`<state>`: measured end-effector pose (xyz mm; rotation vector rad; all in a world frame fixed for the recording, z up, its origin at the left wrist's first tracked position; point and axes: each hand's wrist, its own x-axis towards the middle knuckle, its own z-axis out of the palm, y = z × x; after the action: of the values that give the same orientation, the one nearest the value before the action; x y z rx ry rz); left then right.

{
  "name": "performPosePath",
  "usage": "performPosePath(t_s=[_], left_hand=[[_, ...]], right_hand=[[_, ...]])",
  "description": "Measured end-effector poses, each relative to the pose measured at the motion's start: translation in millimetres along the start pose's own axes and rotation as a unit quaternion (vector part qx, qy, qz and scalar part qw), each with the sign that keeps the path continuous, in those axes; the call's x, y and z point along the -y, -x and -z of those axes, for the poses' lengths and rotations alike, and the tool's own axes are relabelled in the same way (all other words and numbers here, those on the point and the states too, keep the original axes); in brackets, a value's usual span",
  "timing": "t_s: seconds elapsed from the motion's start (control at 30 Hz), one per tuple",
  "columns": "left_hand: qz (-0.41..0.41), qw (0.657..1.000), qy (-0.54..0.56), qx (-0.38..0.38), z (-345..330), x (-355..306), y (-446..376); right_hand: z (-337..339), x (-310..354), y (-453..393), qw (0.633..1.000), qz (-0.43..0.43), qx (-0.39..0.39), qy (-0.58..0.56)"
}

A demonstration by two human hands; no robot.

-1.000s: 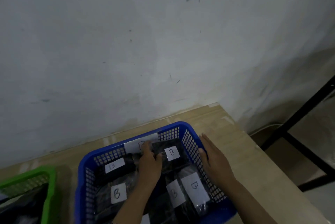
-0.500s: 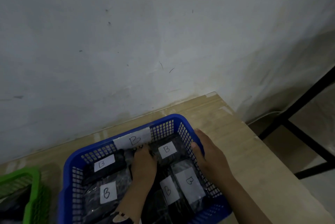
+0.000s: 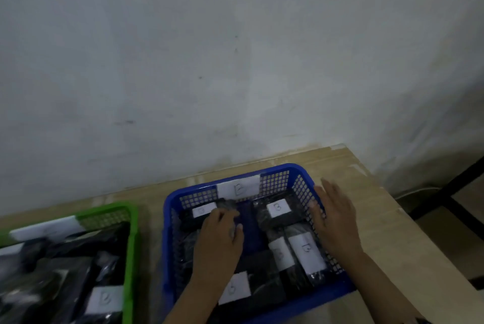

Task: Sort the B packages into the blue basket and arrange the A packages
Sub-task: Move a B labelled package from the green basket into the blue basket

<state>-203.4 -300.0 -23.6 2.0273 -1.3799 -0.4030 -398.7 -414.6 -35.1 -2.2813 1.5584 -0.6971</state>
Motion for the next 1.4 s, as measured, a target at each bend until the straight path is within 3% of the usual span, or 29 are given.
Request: performPosePath(t_s=[0.07, 0.43, 0.57, 0.67, 0.9, 1.13, 1.3, 1.4], left_hand=[[-0.008, 1.0, -0.001, -0.026, 20.4, 13.1, 20.3], [0.083, 0.99, -0.056, -0.103, 119.3, 95.4, 100.7], [0.1, 0.983, -0.113, -0.1, 148.8, 129.7, 117.6], [0.103, 0.979, -0.168, -0.053, 158.1, 147.1, 125.2], [0.086, 0.976, -0.196, -0.029, 154.2, 159.7, 129.1], [0.072, 0.982, -0.177, 0.002, 159.1, 169.1, 129.6], [0.073, 0.986, -0.148, 0.005, 158.4, 172.2, 131.5], [0.075, 0.988, -0.125, -0.042, 155.3, 166.4, 133.0]], right_hand=[[-6.7, 23.4, 11.2, 1.0, 0.024, -0.014, -0.01], [-73.5, 174.7, 95.1, 0.974, 0.137, 0.106, -0.147], [-97.3, 208.9, 118.2, 0.965, 0.16, 0.156, -0.139], [-112.8, 230.1, 125.8, 0.963, 0.168, 0.193, -0.086], [-132.3, 247.5, 123.6, 0.948, 0.173, 0.265, 0.048], [-126.3, 258.0, 100.0, 0.896, 0.218, 0.367, 0.121], [-122.8, 264.3, 94.1, 0.895, 0.216, 0.38, 0.086], [-121.0, 263.2, 96.6, 0.901, 0.232, 0.362, 0.062]])
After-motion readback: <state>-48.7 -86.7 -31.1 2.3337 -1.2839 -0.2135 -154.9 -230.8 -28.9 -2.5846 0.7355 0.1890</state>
